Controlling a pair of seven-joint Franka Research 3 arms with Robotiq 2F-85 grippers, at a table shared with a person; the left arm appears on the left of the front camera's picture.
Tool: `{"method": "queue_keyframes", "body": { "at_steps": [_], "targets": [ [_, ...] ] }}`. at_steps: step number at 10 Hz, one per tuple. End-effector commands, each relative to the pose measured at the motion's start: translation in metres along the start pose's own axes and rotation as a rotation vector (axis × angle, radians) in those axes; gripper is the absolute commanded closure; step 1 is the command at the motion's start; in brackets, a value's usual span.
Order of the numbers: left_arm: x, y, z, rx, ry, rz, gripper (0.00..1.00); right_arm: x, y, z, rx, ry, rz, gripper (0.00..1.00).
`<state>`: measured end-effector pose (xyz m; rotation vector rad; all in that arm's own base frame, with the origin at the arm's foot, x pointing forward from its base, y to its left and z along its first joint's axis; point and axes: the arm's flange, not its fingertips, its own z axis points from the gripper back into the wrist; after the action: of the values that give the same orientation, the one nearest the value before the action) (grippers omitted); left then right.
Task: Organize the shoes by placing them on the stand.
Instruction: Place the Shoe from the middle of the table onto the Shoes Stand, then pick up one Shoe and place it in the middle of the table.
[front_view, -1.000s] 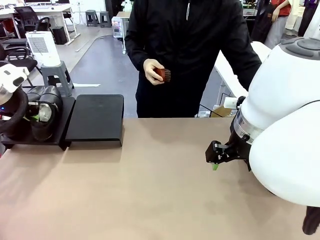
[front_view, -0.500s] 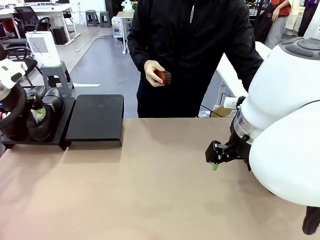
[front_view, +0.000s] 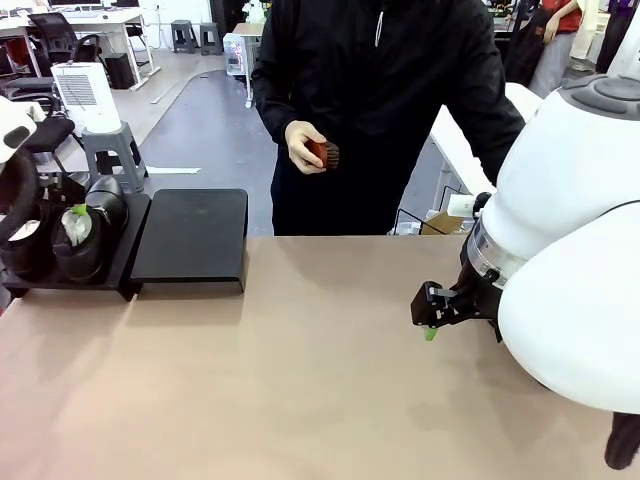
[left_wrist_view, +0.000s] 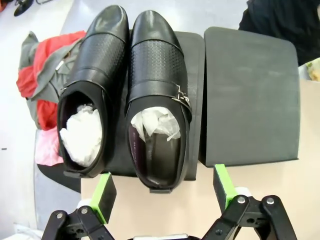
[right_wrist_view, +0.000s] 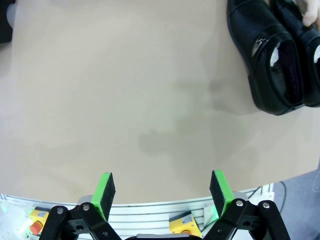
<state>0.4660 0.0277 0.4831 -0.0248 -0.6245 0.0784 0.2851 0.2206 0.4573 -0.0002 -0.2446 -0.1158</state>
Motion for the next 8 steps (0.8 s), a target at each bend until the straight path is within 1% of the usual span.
{"method": "queue_keyframes", "body": {
  "at_steps": [1,5,6,7,8],
  "targets": [
    [0.009,0.005,-0.019,0.007,0.001,-0.006,0.00,0.001,-0.001,0.001,0.019,0.009,0.006,0.00],
    [0.005,0.001,-0.022,0.005,0.014,0.001,0.00,0.001,-0.001,0.001,0.019,0.009,0.006,0.00],
    [-0.013,-0.046,-0.010,-0.113,0.074,-0.049,0.00,0.001,-0.001,0.001,0.019,0.009,0.006,0.00],
    [-0.033,-0.084,0.017,-0.190,0.153,-0.083,0.00,0.001,-0.001,0.001,0.019,0.009,0.006,0.00],
    [-0.046,-0.105,0.039,-0.226,0.216,-0.084,0.00,0.001,-0.001,0.001,0.019,0.009,0.006,0.00]
  ]
}}
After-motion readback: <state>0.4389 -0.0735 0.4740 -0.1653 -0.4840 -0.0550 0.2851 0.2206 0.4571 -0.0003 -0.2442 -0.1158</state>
